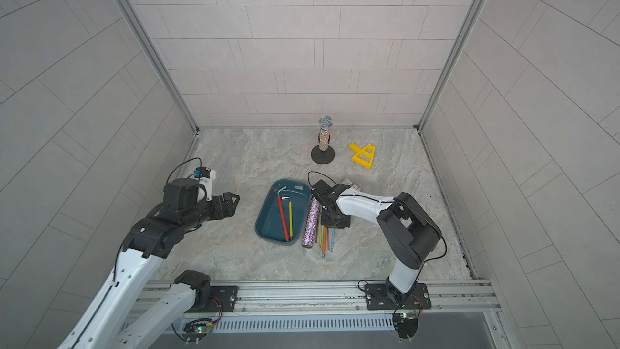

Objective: Put the hex key on the desktop into the storage box
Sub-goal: Pick up the Allen key from the center of the board, then place the Allen key in the storage box.

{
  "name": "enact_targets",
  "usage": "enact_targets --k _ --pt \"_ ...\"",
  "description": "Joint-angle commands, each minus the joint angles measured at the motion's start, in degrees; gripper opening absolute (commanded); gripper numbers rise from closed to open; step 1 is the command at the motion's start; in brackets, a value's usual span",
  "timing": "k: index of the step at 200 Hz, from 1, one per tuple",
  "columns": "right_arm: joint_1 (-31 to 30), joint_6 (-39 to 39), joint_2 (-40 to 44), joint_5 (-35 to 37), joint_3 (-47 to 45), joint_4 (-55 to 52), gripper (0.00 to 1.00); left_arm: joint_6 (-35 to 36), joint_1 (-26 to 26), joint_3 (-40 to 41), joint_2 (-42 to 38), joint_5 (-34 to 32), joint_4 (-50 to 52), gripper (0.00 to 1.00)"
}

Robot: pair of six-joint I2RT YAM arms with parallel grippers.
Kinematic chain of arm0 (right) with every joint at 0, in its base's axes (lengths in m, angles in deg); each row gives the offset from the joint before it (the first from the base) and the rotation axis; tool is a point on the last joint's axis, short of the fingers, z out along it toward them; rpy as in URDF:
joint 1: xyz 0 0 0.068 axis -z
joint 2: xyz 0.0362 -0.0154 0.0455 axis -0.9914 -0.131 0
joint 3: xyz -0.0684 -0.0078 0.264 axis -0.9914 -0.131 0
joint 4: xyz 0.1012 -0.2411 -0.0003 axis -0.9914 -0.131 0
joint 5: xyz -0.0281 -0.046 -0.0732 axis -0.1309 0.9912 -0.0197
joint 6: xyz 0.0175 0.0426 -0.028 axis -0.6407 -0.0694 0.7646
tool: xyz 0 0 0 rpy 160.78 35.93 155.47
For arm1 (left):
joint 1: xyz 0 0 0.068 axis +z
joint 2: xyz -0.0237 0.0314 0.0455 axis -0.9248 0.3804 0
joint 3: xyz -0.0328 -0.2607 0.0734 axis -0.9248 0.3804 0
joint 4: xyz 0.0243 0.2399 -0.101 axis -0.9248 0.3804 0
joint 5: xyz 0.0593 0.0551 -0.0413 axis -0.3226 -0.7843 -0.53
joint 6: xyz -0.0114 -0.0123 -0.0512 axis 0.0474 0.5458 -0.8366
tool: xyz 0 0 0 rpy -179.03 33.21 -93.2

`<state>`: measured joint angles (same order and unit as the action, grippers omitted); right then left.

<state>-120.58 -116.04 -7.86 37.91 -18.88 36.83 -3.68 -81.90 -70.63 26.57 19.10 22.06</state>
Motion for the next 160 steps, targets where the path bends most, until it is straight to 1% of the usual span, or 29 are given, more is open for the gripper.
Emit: enact_targets --k 1,26,53,89,117,140,160 --pt "0.62 -1.18 -1.09 -0.11 -0.86 -0.52 0.22 0.65 0.26 0.55 -0.57 0.00 -0.80 0.83" --pt "0.90 -1.38 -0.71 0.30 -1.24 -0.54 0.12 0.67 0.26 0.58 -0.57 -0.10 -0.81 0.83" --pt "0.89 -1.38 1.73 2.27 -1.07 -1.52 0.00 0.67 0.24 0.61 -0.51 0.00 -0.76 0.84" --pt "0.69 -0.54 7.99 6.95 0.76 -4.66 0.00 0.67 0.24 0.62 -0.53 -0.05 -0.78 0.84" --pt "-1.75 2.49 11.59 9.74 5.41 -5.37 0.00 0.67 0.23 0.54 -0.53 0.08 -0.87 0.84" --pt "-5.25 6.30 10.08 9.38 12.29 -4.89 0.00 0.63 0.30 0.59 -0.44 0.01 -0.84 0.84" --pt "-8.14 8.87 5.57 7.08 19.33 -5.51 0.00 0.60 0.28 0.58 -0.49 0.00 -0.86 0.83"
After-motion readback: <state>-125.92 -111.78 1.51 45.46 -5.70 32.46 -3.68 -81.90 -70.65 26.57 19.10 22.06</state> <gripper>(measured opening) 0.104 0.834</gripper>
